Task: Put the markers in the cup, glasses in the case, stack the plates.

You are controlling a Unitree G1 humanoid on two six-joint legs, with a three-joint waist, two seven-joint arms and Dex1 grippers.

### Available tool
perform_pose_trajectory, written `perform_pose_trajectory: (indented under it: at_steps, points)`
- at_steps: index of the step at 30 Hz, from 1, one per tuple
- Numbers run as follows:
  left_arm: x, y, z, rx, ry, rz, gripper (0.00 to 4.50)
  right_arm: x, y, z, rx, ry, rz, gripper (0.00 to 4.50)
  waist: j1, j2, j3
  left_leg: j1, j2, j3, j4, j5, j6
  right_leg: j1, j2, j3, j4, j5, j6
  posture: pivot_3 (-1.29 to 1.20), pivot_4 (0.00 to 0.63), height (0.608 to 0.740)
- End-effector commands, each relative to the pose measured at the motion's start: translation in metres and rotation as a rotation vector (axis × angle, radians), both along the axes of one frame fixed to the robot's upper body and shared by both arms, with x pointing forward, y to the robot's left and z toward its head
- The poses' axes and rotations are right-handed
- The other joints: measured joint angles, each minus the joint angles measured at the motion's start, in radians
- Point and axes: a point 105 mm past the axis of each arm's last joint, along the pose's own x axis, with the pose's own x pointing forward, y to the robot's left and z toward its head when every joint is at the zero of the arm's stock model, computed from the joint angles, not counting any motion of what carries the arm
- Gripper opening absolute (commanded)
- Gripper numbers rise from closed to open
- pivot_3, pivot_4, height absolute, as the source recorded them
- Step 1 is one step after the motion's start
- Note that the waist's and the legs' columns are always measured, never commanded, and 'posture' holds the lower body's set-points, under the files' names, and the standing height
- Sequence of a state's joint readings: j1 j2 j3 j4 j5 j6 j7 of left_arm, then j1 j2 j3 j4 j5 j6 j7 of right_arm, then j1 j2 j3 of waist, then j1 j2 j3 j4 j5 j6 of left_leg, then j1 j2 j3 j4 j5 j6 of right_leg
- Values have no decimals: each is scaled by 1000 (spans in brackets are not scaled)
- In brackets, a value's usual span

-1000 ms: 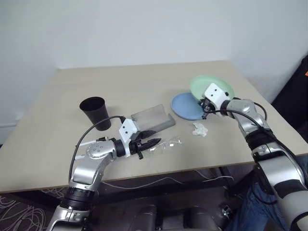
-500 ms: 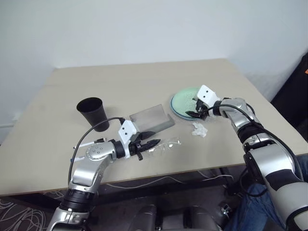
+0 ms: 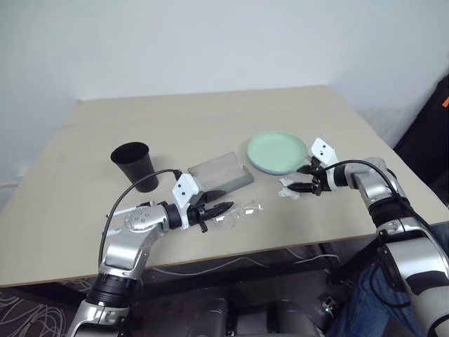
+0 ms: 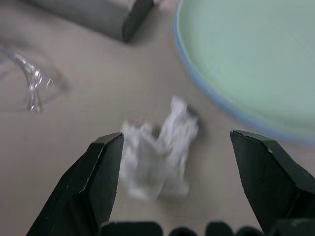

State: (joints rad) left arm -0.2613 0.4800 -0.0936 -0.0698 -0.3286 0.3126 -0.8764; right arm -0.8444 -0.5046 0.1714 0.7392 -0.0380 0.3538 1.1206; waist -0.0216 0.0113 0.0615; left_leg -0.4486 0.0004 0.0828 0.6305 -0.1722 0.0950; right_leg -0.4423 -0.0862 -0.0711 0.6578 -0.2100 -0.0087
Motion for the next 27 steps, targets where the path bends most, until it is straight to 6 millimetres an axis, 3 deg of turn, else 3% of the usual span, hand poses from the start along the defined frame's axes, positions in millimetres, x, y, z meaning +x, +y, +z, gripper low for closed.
perform_pose_trajectory:
  at_steps: [1, 9, 12, 21, 27]
  points:
    - [5, -2, 13, -10, -55, -11, 1754, 0, 4, 9, -3, -7, -9, 3743, 0, 0, 0, 0, 0, 0, 0, 0, 0, 0, 0, 0, 0, 0, 0, 0, 0, 721]
    - [7, -4, 13, -12, -60, -14, 1754, 3, 14, -8, -33, 30, -55, 3743, 1, 0, 0, 0, 1, 2, 1, 0, 0, 0, 0, 0, 0, 1, 0, 0, 0, 721]
    - [7, -4, 12, -14, -62, -10, 1754, 7, 15, -6, -28, 12, -72, 3162, 2, 0, 0, 0, 1, 3, 1, 0, 0, 0, 0, 0, 0, 1, 0, 0, 0, 721]
    - [5, 0, 12, -12, -64, 7, 1754, 7, 19, 10, -25, -24, -13, 15, 1, 0, 0, 0, 1, 4, 1, 0, 0, 0, 0, 0, 0, 1, 0, 0, 0, 721]
    - [5, 2, 12, -9, -64, 13, 1754, 28, 24, 47, 19, -187, -55, 15, 1, 0, 0, 0, 2, 4, 1, 0, 0, 0, 0, 0, 0, 1, 0, 0, 0, 721]
